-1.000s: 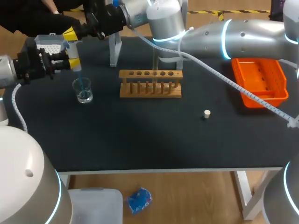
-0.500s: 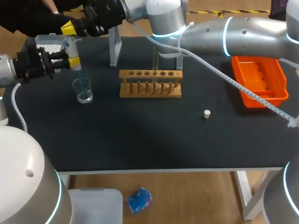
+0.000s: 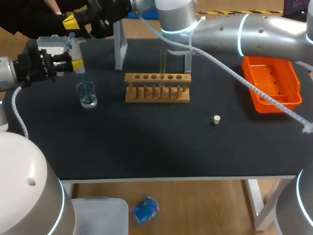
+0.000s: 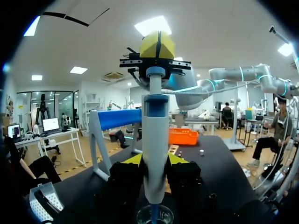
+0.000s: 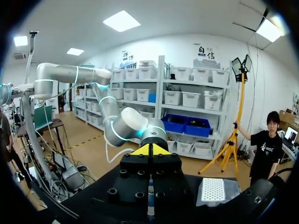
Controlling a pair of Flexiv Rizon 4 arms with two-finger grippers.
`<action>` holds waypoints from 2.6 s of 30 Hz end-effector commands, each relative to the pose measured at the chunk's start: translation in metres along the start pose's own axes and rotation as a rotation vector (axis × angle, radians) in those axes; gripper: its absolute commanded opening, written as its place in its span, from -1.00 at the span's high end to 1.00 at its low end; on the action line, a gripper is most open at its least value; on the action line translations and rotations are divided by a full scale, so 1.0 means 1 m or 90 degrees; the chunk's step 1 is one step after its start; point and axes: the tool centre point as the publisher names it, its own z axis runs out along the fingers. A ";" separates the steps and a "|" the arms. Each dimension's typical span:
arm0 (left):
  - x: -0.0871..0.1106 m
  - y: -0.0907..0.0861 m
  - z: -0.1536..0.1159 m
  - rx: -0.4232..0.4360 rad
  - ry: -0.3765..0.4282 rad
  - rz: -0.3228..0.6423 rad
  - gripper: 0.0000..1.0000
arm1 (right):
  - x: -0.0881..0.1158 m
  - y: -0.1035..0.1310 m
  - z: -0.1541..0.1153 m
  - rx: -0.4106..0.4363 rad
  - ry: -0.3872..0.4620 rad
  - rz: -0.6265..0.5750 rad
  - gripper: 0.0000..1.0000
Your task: Invert the test tube, pick up the pipette, mount the tip to pipette, aspirate from beaker and dispense into the tube, eject the tip, return the pipette, and cap with the stopper.
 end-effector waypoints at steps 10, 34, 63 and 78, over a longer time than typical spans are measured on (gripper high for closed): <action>0.001 -0.001 0.000 -0.001 -0.001 0.000 1.00 | 0.049 -0.001 -0.050 0.070 -0.016 0.026 0.06; 0.001 -0.001 0.000 -0.001 -0.001 0.000 1.00 | 0.087 -0.032 -0.098 0.117 -0.049 0.045 -1.00; 0.001 -0.001 0.000 -0.001 -0.001 0.000 1.00 | 0.101 -0.030 -0.145 0.166 -0.079 0.049 -1.00; 0.001 -0.001 0.000 -0.001 -0.001 0.000 1.00 | 0.120 -0.039 -0.183 0.197 -0.127 0.027 -1.00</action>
